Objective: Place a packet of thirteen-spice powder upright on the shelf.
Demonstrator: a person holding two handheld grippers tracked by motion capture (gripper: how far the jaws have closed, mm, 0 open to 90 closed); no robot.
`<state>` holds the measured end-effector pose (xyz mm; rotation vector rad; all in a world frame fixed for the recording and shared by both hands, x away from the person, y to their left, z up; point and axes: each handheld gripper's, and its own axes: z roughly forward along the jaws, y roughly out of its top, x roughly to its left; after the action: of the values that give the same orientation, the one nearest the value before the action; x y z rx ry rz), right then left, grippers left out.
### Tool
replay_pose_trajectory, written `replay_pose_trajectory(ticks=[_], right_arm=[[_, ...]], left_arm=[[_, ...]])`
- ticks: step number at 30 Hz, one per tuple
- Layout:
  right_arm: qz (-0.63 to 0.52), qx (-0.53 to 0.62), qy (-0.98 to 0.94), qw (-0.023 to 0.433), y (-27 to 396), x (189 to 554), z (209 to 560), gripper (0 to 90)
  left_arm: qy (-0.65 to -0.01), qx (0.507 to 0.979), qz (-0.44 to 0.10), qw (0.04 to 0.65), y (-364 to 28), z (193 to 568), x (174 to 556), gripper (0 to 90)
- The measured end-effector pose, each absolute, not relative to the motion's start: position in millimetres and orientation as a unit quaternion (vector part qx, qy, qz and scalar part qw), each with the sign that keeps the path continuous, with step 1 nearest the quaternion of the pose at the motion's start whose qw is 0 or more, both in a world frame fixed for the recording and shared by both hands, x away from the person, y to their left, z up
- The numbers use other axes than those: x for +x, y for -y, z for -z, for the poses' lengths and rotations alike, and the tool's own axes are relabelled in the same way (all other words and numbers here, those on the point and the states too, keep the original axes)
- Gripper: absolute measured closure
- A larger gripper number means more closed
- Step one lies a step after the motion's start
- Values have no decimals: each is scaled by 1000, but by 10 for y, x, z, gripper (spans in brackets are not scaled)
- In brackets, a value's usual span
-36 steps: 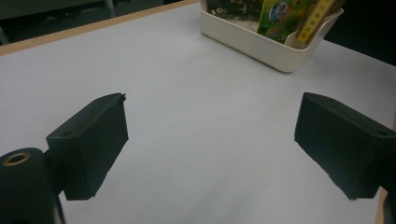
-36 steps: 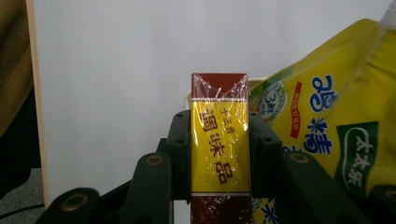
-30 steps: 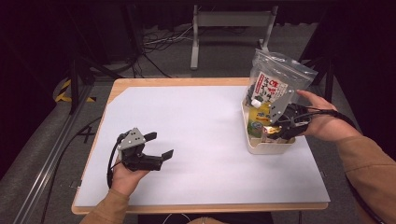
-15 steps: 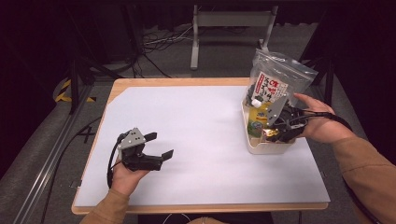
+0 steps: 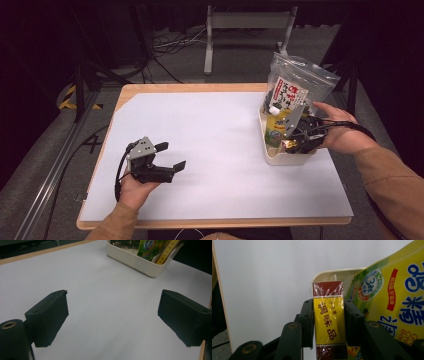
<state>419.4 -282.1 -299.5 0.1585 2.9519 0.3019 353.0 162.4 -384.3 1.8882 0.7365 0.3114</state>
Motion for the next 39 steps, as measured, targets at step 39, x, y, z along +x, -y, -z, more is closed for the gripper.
replay_pose_trajectory(ticks=[39], right_arm=[[-293,58,-946,126,2477,3814,2839,489]], left_arm=[[-320,778,-131,525,-1842,3852,3352,88]])
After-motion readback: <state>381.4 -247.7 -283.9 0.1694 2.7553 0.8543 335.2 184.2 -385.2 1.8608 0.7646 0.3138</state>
